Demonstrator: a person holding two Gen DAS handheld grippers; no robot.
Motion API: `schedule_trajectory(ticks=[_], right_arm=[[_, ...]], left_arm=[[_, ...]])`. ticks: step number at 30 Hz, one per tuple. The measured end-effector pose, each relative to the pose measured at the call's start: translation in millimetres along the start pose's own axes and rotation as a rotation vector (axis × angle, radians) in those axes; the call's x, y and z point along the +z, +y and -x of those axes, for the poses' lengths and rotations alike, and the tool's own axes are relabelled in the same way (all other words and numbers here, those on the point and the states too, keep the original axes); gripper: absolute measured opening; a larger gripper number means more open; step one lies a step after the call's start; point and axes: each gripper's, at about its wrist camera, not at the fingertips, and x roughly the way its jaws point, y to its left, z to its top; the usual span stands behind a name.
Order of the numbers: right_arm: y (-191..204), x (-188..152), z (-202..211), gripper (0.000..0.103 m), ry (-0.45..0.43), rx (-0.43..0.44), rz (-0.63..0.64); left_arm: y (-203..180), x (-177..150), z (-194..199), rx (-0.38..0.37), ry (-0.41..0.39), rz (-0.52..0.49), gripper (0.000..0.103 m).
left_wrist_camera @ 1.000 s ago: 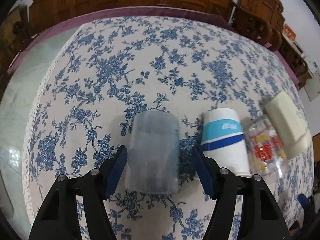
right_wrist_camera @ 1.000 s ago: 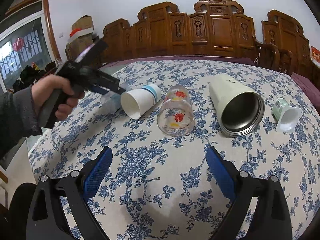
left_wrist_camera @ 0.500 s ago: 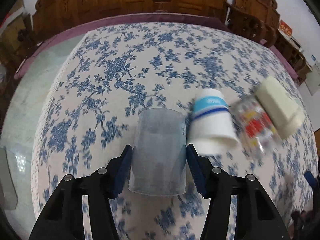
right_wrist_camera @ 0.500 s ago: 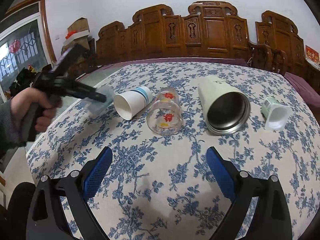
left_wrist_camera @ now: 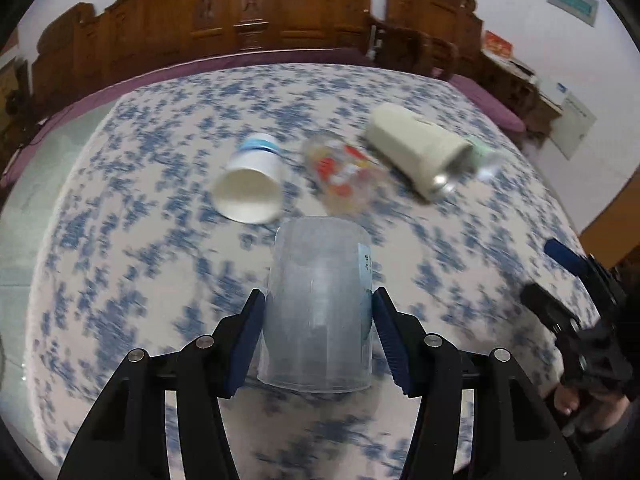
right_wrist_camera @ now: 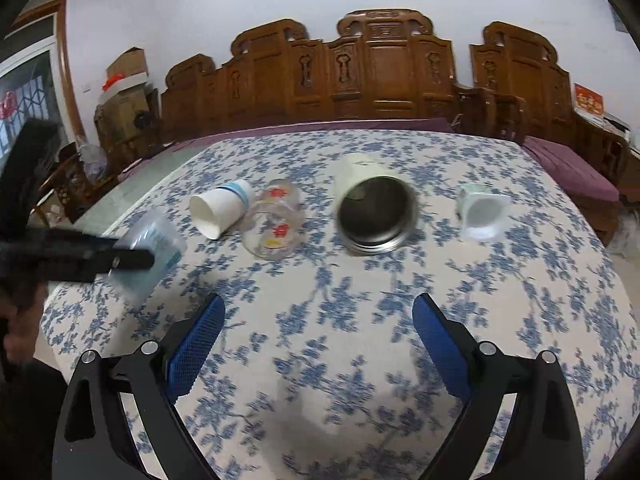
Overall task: Flip cup upside down
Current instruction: 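Lift the clear plastic cup with the left gripper and rotate it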
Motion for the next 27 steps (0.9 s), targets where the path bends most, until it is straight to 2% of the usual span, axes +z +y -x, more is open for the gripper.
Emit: schedule_trajectory(ticks=[7, 10, 14, 21, 27], right_arm=[[-26.2, -4.0, -0.3, 0.096, 0.014, -0.038, -0.035], [-34.0, -3.3, -2.4, 0.096, 0.013, -0.042, -0.052], [-39.8, -2.1, -4.0, 0.096, 0.012, -0.036, -0.070], [-39.0, -3.6, -12.1, 0.096, 0.035, -0.037, -0.074], [-30.7, 0.6, -13.6, 0.096, 0.043, -0.032, -0.073]], left_arm=[[-43.9, -22.4, -20.4, -0.063, 0.014, -0.007, 0.053], [-57.3, -28.3, -25.0, -0.061, 0.004, -0.009, 0.053], [-65.9, -29.7, -32.0, -0.049, -0.009, -0.010, 0.053], [-64.2, -33.2, -45.3, -0.038, 0.016, 0.000, 0.054], [-52.2, -32.5, -10.9, -0.002, -0.071, -0.014, 0.071]])
